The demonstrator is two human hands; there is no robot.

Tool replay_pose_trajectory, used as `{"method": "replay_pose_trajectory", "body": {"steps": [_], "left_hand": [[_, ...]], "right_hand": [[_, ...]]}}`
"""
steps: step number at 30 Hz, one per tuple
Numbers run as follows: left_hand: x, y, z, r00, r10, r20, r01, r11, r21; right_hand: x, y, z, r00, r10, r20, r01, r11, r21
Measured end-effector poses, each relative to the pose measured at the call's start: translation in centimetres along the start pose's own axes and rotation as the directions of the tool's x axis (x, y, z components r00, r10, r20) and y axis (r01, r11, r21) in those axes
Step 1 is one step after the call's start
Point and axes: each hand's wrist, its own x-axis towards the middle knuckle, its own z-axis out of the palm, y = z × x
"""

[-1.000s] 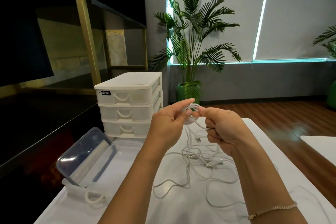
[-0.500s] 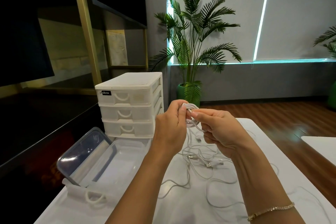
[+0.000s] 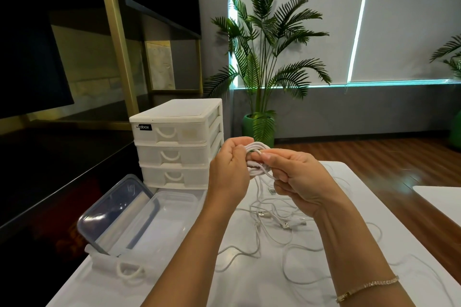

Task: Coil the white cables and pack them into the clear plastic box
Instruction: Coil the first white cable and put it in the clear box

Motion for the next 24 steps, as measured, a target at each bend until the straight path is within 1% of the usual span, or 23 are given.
{"method": "replay_pose_trajectory", "body": {"steps": [3, 5, 8, 11, 13, 19, 24], "left_hand": [[0.3, 0.3, -0.8, 0.981, -0.080, 0.175, 0.120, 0.965, -0.234], [0.5, 0.4, -1.4, 0.958, -0.082, 0.274, 0.168, 0.937, -0.307], [0.7, 0.0, -1.7, 0.936, -0.086, 0.341, 0.220, 0.900, -0.377], [0.7, -0.3, -1.5, 0.933, -0.087, 0.350, 0.232, 0.888, -0.396], [0.7, -0.5, -1.2, 0.940, -0.084, 0.331, 0.219, 0.893, -0.394], [0.6, -0.2, -1.0, 0.965, -0.046, 0.256, 0.134, 0.931, -0.339], [0.6, -0.4, -0.8, 0.969, -0.044, 0.244, 0.120, 0.944, -0.307]], "right_hand": [[0.1, 0.0, -0.3, 1.000, 0.002, 0.001, -0.002, 0.999, 0.046], [0.1, -0.1, -0.4, 1.000, -0.002, 0.001, 0.002, 0.996, 0.086], [0.2, -0.2, -0.6, 1.000, -0.010, 0.007, 0.009, 0.992, 0.123], [0.3, -0.2, -0.7, 1.000, -0.011, 0.001, 0.010, 0.991, 0.133], [0.3, 0.0, -0.8, 1.000, -0.011, -0.008, 0.012, 0.991, 0.133], [0.6, 0.4, -0.6, 0.999, -0.023, -0.028, 0.027, 0.988, 0.150], [0.6, 0.3, -0.6, 0.999, -0.013, -0.030, 0.019, 0.981, 0.193]]}}
